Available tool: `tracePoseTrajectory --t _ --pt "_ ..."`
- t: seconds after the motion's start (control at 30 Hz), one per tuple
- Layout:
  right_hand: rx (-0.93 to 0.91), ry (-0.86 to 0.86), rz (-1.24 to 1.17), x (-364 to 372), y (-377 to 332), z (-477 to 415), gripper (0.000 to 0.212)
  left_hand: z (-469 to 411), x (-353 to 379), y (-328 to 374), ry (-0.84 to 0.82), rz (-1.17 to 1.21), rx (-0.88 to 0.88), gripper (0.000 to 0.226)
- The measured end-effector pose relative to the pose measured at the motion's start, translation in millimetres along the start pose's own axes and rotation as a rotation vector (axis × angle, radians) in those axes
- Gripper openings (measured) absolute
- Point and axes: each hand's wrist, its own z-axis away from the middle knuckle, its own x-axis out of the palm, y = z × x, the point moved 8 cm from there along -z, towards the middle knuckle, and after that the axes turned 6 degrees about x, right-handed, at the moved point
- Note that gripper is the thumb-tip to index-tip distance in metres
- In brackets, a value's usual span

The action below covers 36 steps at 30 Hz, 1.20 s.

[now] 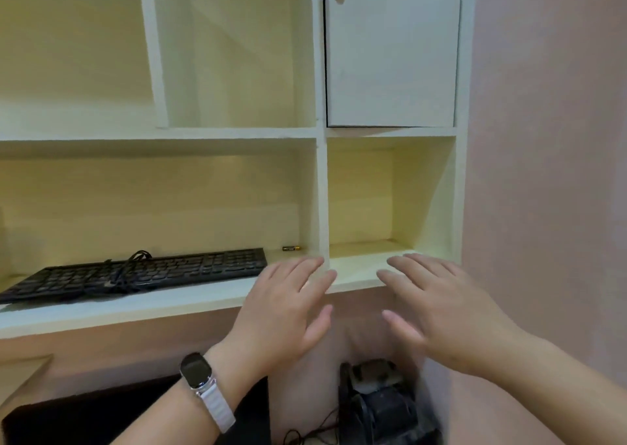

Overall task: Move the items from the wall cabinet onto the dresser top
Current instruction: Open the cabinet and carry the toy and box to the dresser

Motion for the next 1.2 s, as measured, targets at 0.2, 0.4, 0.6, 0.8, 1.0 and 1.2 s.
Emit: tracePoseTrajectory --t 0.2,0.4,0.6,0.8,1.0,1.2 --pt "-0.016 0.124 0.107 -18.7 1.5 -60.1 0.052 -62.1 -16.0 -61.1 0.177 0.012 0.026 0.042" --pt "-0.062 0.190 0.230 -39.5 12.4 -116.0 0.053 -112.1 -28.2 -88.2 0.310 -0.044 0.078 0.041" --pt "-0.156 0.283 0.294 -71.0 15.6 -175.7 0.052 -150.3 -33.2 -97.8 0.413 -0.176 0.108 0.041" --pt "-0.333 0.374 0.334 -82.4 18.8 -222.6 0.045 -163.8 -17.1 -108.1 0.414 -0.333 0.114 0.043" --pt "-0.475 0.426 0.424 -72.7 24.6 -251.9 0.051 -164.3 -3.5 -118.6 0.463 -0.444 0.131 0.049" --pt "-0.583 0.471 0.476 -64.2 31.8 -261.5 0.050 -166.2 -1.7 -119.8 0.514 -0.477 0.152 0.051"
